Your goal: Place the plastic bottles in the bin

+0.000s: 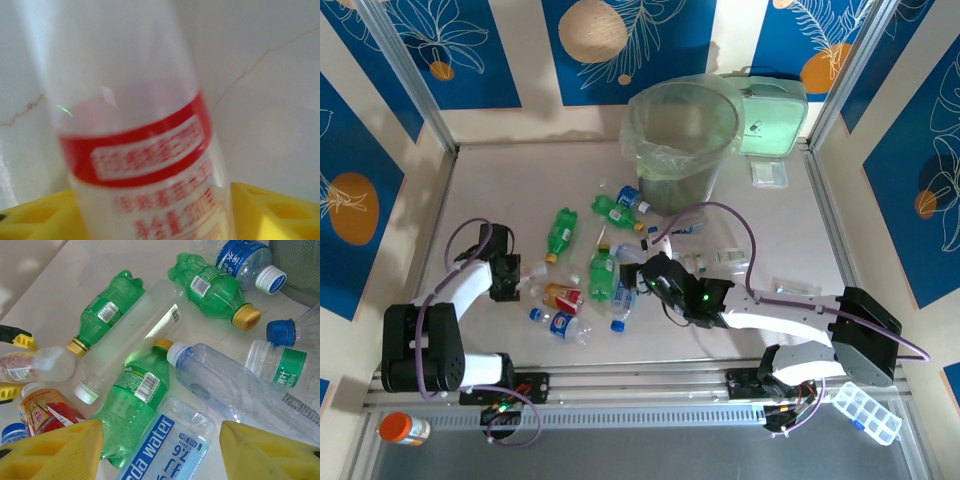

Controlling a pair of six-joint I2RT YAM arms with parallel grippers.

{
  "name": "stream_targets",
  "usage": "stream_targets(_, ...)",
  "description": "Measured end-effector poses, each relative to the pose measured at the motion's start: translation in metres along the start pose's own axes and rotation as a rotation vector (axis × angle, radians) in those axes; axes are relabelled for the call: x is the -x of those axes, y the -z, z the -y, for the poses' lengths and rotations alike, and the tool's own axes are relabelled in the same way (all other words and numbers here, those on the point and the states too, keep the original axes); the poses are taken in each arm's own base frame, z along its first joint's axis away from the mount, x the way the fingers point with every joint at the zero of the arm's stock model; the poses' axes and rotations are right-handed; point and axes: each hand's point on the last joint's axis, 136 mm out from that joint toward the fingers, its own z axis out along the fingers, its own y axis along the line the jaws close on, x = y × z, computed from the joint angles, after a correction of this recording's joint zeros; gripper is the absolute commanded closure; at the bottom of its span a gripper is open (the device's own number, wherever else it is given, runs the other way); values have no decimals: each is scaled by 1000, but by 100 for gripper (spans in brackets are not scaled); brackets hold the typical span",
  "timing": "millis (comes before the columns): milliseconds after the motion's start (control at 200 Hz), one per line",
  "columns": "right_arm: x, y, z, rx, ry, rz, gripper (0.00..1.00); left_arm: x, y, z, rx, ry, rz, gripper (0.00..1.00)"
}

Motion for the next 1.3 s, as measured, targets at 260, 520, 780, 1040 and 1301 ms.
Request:
stream_targets(260, 0, 0, 0, 0, 8, 0, 36, 3, 2, 1, -9, -32, 22, 47)
stream_targets(520, 3, 1, -2, 3, 10, 4, 36, 12, 24, 15, -56, -81, 70, 51)
stream_targets(780, 2, 2, 3, -19, 19, 0, 36, 3, 86, 57, -260, -297, 128, 58)
stream_targets(1040, 22, 11, 17, -39, -29, 42, 34, -82, 183, 99, -674, -800, 140, 62)
stream_targets(1301, 25, 16, 28, 10, -61, 92, 31, -177, 197, 87, -1014, -1267, 25, 71)
